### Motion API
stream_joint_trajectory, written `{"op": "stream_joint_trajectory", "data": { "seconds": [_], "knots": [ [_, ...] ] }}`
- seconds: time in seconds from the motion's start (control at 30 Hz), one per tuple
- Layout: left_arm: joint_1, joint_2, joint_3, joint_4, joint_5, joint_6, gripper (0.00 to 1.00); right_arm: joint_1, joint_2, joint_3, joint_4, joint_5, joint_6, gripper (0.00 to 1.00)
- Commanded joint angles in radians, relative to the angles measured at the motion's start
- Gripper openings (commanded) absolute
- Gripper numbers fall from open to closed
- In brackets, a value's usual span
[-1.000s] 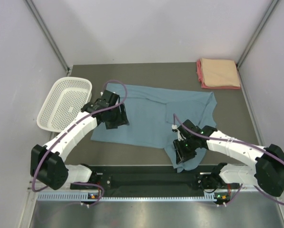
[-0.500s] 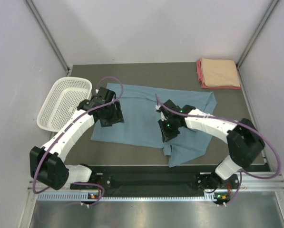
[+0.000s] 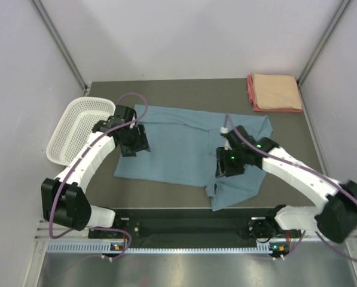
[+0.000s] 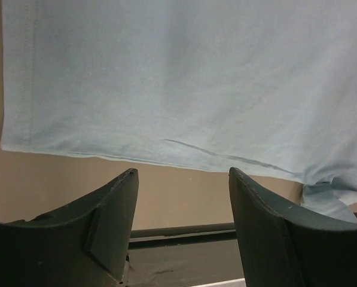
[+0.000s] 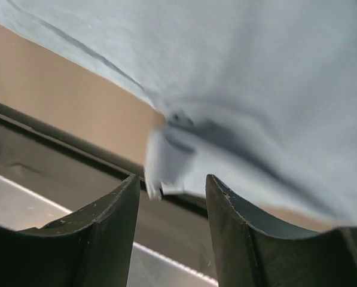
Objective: Fold and stack the t-shirts
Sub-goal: Fold the tshirt
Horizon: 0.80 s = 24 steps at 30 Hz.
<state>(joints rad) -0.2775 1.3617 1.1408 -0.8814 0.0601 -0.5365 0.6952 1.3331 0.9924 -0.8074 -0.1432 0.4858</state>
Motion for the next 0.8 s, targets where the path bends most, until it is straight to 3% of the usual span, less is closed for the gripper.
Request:
{"op": "stream_joint_trajectory", "data": {
  "seconds": [0.0, 0.17, 0.23, 0.3, 0.4, 0.67, 0.77],
  "knots": [
    [0.032, 0.020, 0.016, 0.039, 0.072, 0.026, 0.66, -0.116, -0.188, -0.118, -0.061, -0.022, 0.164, 0.47],
    [0.049, 0.065, 0.033, 0.045, 0.104, 0.041, 0.66, -0.281, -0.371, -0.288, -0.079, -0.047, 0.255, 0.39],
    [0.057, 0.088, 0.039, 0.044, 0.124, 0.043, 0.62, -0.359, -0.419, -0.366, -0.075, -0.073, 0.275, 0.27],
    [0.066, 0.103, 0.040, 0.044, 0.147, 0.041, 0.60, -0.408, -0.448, -0.420, -0.059, -0.093, 0.312, 0.22],
    [0.081, 0.103, 0.030, 0.048, 0.171, 0.033, 0.59, -0.422, -0.482, -0.517, -0.013, -0.118, 0.361, 0.22],
    [0.092, 0.109, 0.039, 0.042, 0.175, 0.056, 0.59, -0.422, -0.469, -0.546, -0.038, -0.105, 0.379, 0.28],
    [0.098, 0.106, 0.031, 0.047, 0.178, 0.059, 0.59, -0.422, -0.439, -0.549, -0.010, -0.098, 0.381, 0.36]
  ]
}}
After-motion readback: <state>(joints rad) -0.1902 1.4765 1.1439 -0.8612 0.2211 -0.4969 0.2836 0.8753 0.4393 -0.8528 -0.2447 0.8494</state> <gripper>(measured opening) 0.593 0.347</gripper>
